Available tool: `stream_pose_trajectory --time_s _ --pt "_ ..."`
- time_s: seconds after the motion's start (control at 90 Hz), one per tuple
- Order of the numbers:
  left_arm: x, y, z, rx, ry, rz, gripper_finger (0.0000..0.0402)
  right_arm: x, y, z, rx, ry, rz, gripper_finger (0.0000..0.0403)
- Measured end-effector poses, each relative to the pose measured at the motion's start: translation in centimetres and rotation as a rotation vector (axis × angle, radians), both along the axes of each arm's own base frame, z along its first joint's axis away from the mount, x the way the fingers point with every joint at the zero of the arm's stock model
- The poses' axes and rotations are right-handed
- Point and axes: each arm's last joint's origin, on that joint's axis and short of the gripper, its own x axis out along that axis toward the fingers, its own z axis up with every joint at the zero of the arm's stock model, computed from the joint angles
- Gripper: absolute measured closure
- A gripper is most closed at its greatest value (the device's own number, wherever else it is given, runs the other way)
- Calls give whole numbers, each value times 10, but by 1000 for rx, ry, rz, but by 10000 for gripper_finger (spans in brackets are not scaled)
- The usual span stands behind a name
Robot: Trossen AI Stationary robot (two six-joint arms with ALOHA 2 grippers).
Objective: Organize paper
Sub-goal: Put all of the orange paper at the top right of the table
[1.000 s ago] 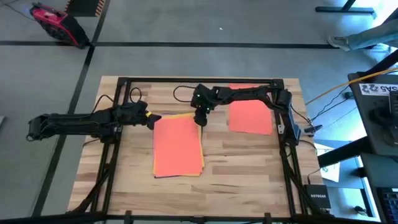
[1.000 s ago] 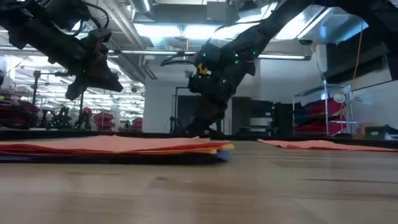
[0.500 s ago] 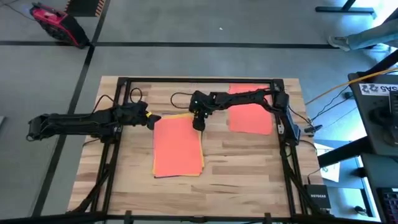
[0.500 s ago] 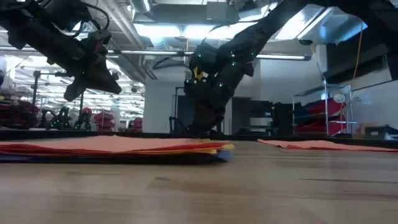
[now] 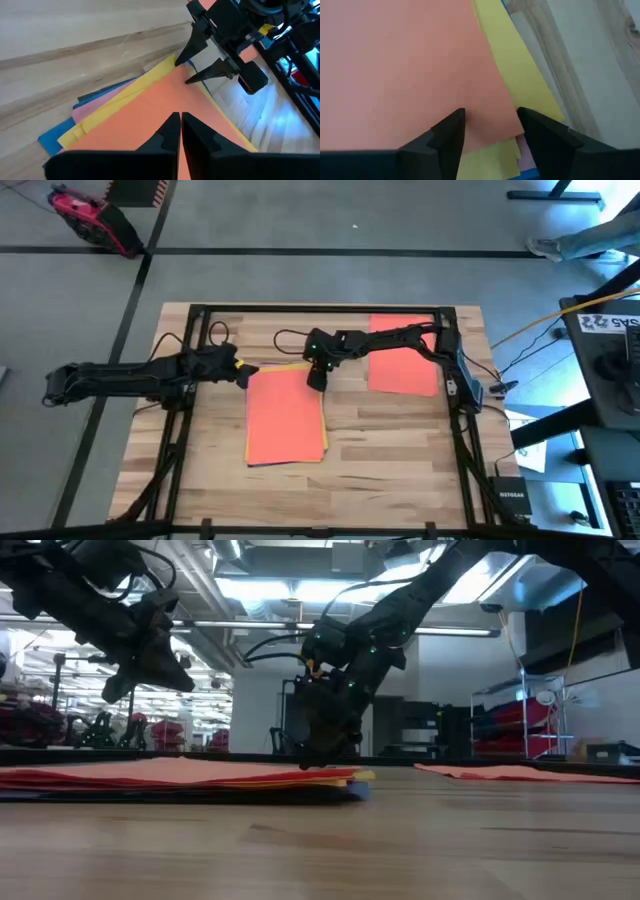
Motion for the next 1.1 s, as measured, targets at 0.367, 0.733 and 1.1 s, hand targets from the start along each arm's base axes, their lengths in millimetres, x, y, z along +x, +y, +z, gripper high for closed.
stream_pose_trajectory --time_s 0.367,0.733,1.1 --pt "-1 0 -2 -4 20 0 402 -4 2 13 18 -4 -2 365" --pt "-1 0 -2 -3 20 0 402 -21 2 62 -27 -22 -12 402" --pt "-1 0 -2 -3 20 3 402 -83 -22 103 -146 268 -59 403"
